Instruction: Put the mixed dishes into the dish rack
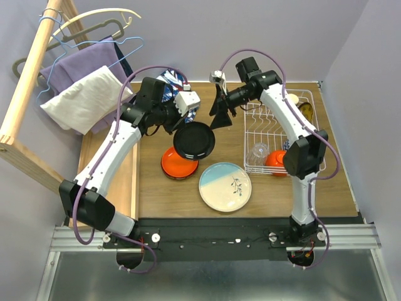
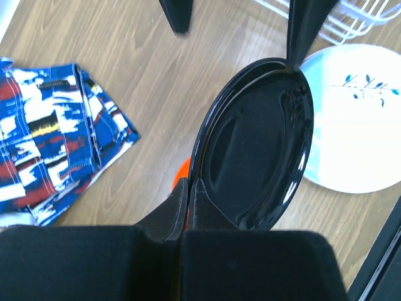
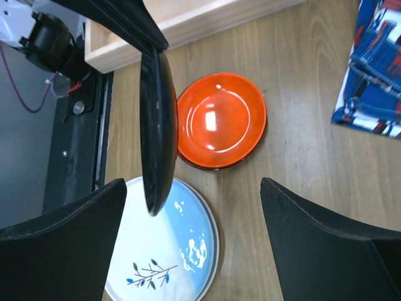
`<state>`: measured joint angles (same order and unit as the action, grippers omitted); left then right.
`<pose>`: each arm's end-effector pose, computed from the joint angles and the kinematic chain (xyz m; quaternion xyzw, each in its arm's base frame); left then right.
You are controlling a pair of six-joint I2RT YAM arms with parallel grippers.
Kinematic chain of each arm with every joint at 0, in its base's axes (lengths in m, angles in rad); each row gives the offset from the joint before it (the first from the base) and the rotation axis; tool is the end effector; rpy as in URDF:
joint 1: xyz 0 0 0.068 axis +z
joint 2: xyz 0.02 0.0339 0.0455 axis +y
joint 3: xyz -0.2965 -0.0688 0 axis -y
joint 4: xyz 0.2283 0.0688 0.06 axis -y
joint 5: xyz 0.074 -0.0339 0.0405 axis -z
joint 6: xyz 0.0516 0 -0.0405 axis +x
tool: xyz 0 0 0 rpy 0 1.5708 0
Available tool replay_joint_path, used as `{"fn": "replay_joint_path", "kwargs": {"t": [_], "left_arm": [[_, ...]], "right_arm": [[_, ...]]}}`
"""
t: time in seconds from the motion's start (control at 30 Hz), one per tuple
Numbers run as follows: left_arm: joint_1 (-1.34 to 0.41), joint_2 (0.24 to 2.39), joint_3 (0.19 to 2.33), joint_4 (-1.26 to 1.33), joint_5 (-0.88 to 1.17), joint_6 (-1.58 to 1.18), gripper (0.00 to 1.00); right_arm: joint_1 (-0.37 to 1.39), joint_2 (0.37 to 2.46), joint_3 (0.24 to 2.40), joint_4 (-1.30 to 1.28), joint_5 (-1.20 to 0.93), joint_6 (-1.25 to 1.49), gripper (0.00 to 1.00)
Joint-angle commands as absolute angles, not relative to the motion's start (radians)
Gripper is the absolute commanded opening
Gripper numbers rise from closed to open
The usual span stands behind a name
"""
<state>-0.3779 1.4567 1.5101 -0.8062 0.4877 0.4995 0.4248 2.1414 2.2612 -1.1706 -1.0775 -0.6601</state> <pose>0.2683 -0.1325 0.3984 0.4651 0.7653 -0.1977 0.3987 0.3900 0.2263 0.3645 -0.5412 0.6423 0.4665 0.2773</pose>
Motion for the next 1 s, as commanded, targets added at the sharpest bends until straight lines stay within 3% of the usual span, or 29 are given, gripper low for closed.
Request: {"fn": "replay_joint_path", "kwargs": {"t": [0.0,0.23,0.33,0.43,0.47,0.5,0.53,0.57,0.63,0.73,0.97], "left_arm": [[-0.394,1.468,1.552,-0.784,0.529,0.466,0.00],[-0.400,1.474,1.591,-0.764,0.545,0.433,0.00],[-0.402,1.479,1.592,-0.758,0.543,0.433,0.00],[-0.402,1.485,1.585,-0.736,0.534,0.414,0.00],[-0.403,1.485,1.580,-0.729,0.517,0.404,0.00],[-0.408,1.488,1.574,-0.715,0.494,0.394,0.00],[-0.410,1.488,1.563,-0.695,0.447,0.379,0.00],[-0.411,1.489,1.559,-0.681,0.415,0.368,0.09],[-0.416,1.482,1.557,-0.638,0.301,0.332,0.39],[-0.417,1.456,1.588,-0.597,0.220,0.302,0.56],[-0.417,1.424,1.655,-0.548,0.115,0.226,0.60]], "right_arm": [[0.443,2.031,2.064,-0.997,-1.063,-0.609,0.95],[0.449,2.039,2.030,-0.960,-1.097,-0.522,0.80],[0.451,2.042,2.028,-0.913,-1.112,-0.460,0.61],[0.451,2.045,2.023,-0.885,-1.098,-0.411,0.28],[0.451,2.043,2.014,-0.865,-1.091,-0.397,0.07],[0.451,2.034,2.007,-0.851,-1.077,-0.358,0.00],[0.451,2.030,1.999,-0.835,-1.051,-0.336,0.00],[0.451,2.025,1.994,-0.818,-1.033,-0.322,0.00],[0.451,2.004,1.988,-0.818,-0.991,-0.292,0.01],[0.449,1.954,1.941,-0.775,-0.766,-0.206,0.00],[0.437,1.786,1.830,-0.701,-0.176,-0.107,0.01]]}}
